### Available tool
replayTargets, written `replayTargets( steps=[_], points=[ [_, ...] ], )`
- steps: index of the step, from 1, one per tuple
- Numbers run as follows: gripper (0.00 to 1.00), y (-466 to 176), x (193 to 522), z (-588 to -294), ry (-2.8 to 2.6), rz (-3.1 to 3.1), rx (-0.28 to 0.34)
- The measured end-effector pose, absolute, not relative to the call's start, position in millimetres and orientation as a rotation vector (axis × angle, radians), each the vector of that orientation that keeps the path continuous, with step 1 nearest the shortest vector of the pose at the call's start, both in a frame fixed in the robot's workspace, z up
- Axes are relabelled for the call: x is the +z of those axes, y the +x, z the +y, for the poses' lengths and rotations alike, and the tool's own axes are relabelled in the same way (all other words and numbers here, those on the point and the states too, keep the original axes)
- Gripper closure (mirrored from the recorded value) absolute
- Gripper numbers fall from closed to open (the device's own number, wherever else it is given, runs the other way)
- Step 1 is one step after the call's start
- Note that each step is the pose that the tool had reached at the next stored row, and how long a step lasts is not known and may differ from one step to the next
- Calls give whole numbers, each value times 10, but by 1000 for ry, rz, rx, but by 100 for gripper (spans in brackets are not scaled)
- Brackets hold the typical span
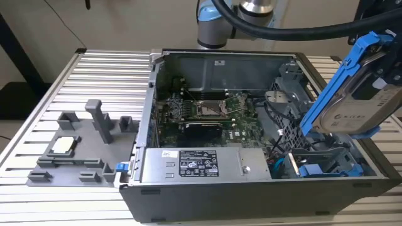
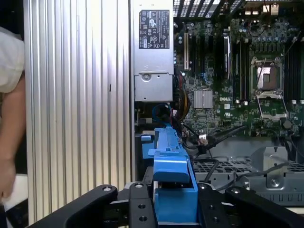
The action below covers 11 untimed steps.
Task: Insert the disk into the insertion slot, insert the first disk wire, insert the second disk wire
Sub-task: 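Insert the disk into the insertion slot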
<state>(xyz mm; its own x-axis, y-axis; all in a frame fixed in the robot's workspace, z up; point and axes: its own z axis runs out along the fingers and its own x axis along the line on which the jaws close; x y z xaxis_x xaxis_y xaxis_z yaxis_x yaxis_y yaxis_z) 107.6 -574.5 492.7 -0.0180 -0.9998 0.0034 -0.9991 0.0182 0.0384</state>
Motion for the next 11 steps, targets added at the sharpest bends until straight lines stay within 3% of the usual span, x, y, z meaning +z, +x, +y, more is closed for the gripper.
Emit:
replayTargets(
  steps=[11],
  points=[
    [67,1076,4809,-5745,2185,-2225,-40]
  ],
)
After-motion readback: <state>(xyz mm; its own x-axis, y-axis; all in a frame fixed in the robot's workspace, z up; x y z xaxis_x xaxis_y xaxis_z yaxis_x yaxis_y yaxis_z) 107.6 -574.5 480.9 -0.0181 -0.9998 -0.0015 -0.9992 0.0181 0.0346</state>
